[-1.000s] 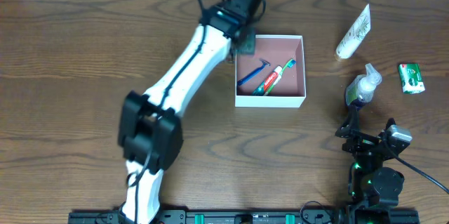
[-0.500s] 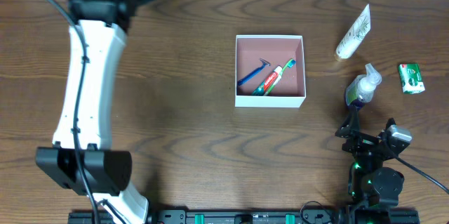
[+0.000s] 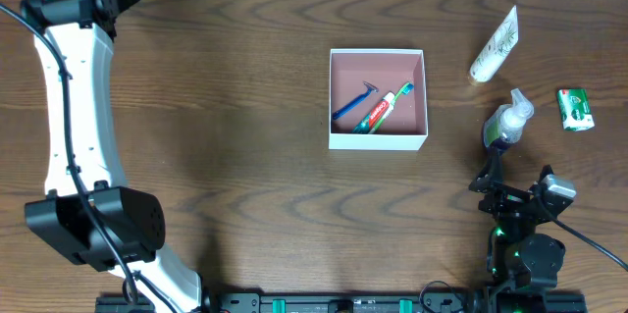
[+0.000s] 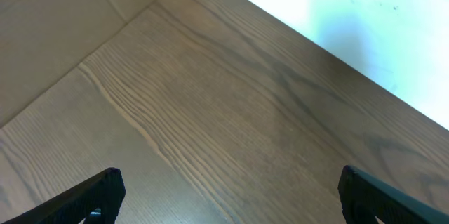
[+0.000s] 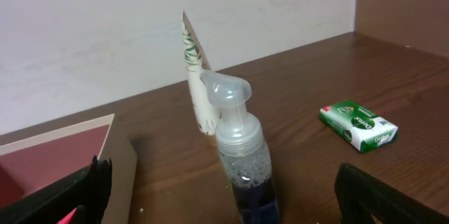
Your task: Pack container
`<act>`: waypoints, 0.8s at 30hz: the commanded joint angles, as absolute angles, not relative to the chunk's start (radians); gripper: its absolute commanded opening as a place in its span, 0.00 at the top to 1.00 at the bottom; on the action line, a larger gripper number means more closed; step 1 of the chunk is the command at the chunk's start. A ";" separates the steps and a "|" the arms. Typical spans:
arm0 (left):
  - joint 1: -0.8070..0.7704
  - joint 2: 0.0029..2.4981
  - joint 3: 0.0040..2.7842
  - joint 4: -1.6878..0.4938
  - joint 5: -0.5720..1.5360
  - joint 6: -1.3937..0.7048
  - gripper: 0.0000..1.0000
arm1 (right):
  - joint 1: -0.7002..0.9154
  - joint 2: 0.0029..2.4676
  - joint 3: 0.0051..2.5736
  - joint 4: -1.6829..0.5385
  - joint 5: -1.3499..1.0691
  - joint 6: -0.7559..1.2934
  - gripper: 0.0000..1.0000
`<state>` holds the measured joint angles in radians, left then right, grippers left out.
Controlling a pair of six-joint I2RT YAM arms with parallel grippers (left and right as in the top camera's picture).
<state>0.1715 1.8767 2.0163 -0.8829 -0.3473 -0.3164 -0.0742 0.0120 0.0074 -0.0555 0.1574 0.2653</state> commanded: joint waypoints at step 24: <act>0.172 1.874 2.011 -0.882 -0.364 -0.311 0.02 | -0.059 0.086 0.152 0.545 0.186 0.155 0.01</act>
